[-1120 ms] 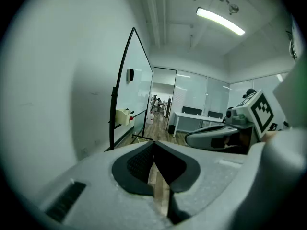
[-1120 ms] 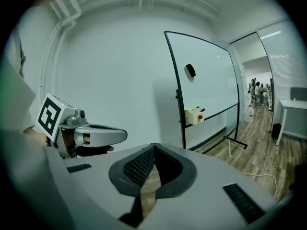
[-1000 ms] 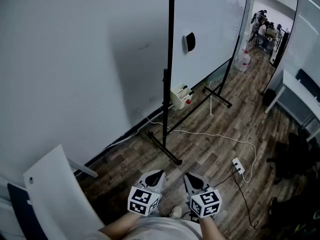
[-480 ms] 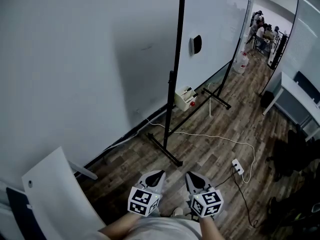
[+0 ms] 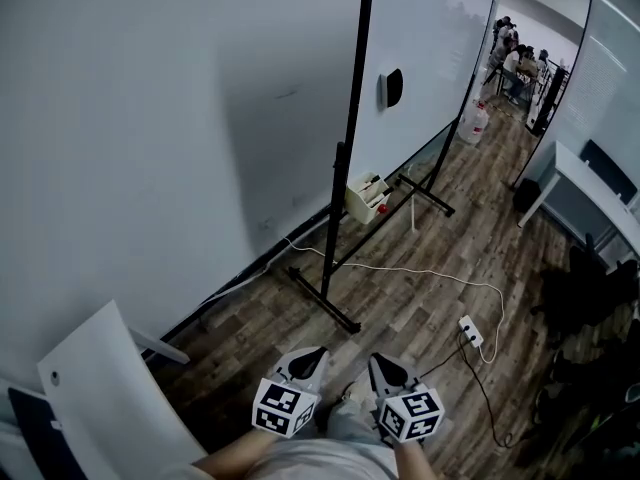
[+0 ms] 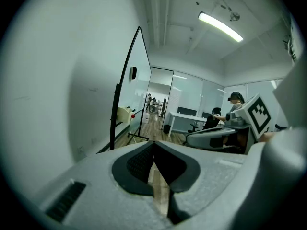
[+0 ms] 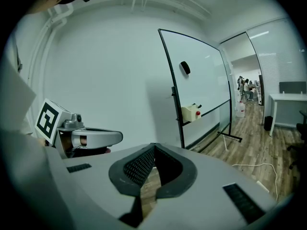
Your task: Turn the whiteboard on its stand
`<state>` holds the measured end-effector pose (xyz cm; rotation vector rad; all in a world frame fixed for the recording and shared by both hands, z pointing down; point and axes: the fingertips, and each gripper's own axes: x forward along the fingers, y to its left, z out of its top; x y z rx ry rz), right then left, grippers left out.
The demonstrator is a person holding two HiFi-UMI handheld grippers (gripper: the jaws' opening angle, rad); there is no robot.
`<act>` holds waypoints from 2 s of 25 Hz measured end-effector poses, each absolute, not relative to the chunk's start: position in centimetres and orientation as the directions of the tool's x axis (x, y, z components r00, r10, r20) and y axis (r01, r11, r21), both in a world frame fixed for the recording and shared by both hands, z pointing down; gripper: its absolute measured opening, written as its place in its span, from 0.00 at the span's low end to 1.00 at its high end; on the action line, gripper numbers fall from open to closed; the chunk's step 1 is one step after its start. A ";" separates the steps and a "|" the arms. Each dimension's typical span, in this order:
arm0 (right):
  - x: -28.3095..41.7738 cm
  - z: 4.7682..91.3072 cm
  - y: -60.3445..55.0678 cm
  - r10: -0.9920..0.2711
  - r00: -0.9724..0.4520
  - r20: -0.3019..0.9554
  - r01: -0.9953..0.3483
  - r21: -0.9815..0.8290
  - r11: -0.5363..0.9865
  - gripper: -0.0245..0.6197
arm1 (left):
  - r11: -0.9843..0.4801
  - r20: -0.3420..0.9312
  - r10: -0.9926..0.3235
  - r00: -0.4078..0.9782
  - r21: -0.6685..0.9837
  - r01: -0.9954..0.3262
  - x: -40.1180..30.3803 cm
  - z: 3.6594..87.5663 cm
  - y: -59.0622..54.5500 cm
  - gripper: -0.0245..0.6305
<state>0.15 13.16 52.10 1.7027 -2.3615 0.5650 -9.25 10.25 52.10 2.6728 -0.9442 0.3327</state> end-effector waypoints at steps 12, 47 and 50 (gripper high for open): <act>5.6 51.7 4.4 -0.875 -0.355 0.329 -0.933 -0.189 0.308 0.03 | -0.741 0.294 -0.591 0.751 0.171 -0.650 -3.6 51.6 2.2 0.05; 11.8 50.2 -9.5 -0.827 -0.472 0.306 -0.881 -0.197 0.430 0.03 | -0.678 0.273 -0.671 0.690 0.150 -0.719 3.1 49.6 -11.3 0.05; 12.1 50.4 -9.9 -0.837 -0.451 0.310 -0.892 -0.200 0.406 0.03 | -0.695 0.260 -0.656 0.709 0.158 -0.701 3.1 49.1 -12.3 0.05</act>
